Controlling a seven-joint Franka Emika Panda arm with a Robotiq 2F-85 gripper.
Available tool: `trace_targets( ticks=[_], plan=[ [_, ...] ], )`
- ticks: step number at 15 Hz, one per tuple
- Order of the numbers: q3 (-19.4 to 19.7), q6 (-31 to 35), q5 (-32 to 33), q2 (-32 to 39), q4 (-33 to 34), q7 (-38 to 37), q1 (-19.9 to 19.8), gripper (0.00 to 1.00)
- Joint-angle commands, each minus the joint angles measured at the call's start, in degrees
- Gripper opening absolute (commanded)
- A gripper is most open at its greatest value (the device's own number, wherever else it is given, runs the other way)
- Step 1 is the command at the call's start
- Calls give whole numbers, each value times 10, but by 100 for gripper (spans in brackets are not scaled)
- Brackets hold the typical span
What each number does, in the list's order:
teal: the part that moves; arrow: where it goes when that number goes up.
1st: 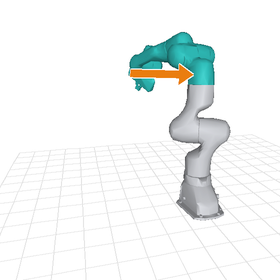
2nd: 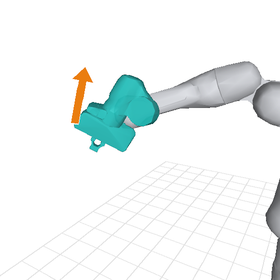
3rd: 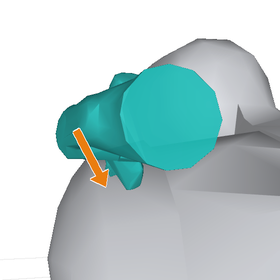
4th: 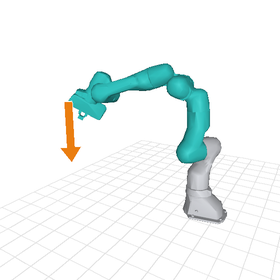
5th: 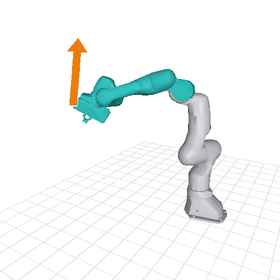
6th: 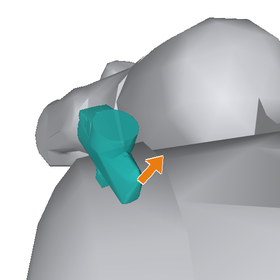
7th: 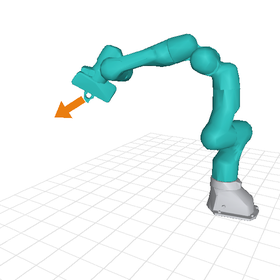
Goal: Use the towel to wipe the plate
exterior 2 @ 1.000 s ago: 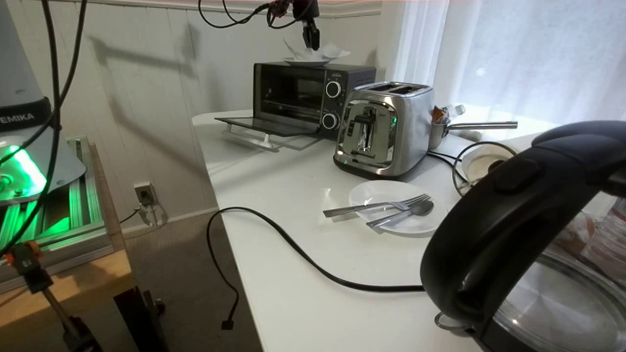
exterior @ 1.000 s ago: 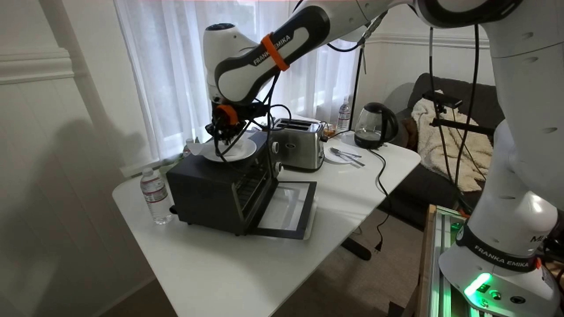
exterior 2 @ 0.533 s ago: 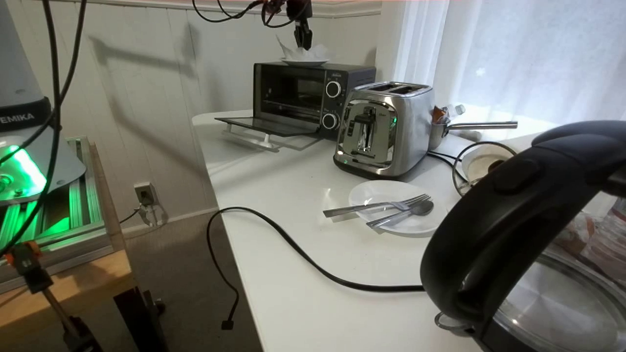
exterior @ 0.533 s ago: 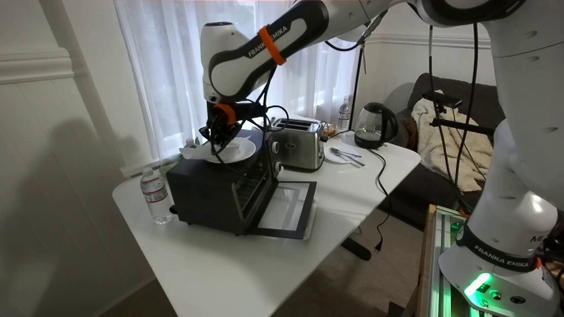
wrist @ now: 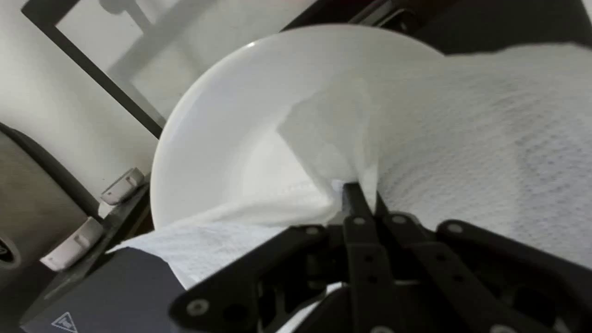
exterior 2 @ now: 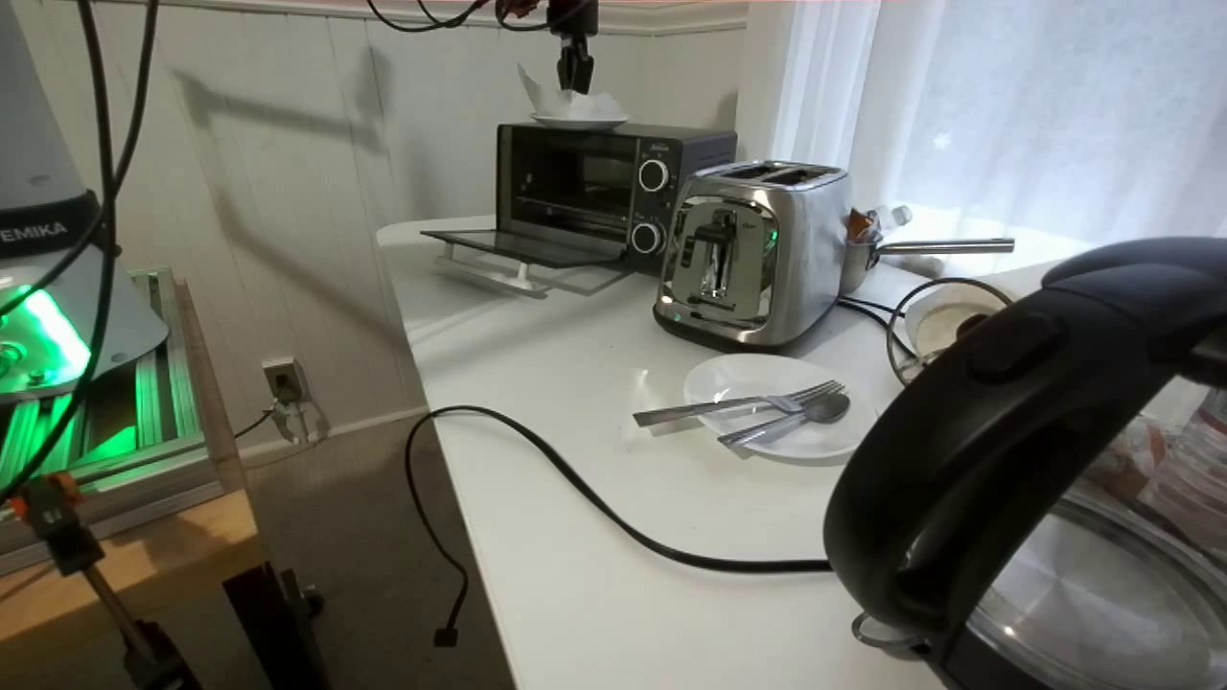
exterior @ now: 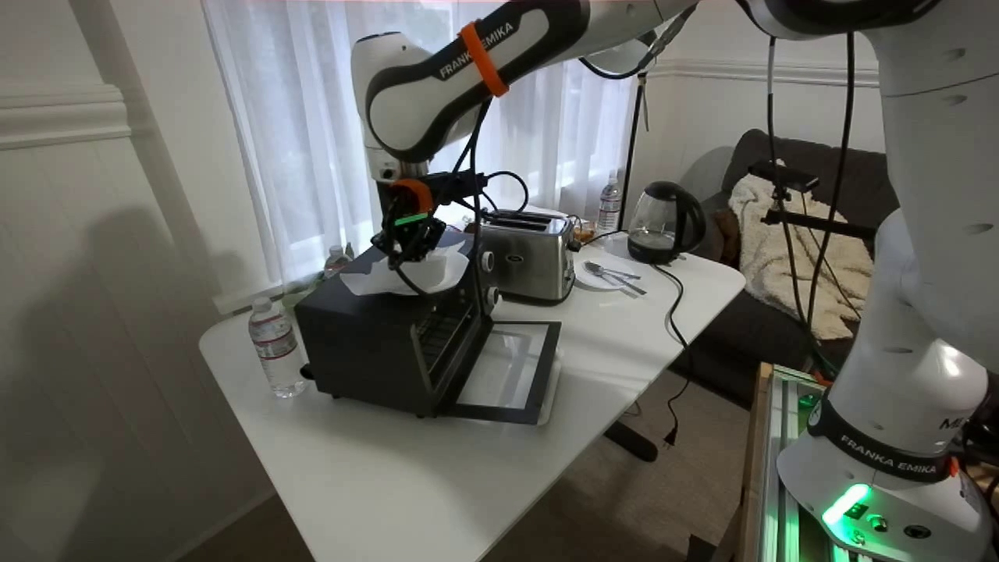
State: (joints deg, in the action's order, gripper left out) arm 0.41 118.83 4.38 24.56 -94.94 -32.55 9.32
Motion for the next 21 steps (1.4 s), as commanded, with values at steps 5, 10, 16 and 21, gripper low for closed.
trace_targets(
  ticks=[5, 10, 16, 21],
  plan=[
    [14, -57, 27, -3, 4, -14, 6, 0],
    [22, -15, 61, 5, 1, -36, 10, 0],
    [33, 69, 93, 23, 3, -82, 12, 0],
    [38, 148, 83, 31, 2, -113, 9, 0]
  ],
)
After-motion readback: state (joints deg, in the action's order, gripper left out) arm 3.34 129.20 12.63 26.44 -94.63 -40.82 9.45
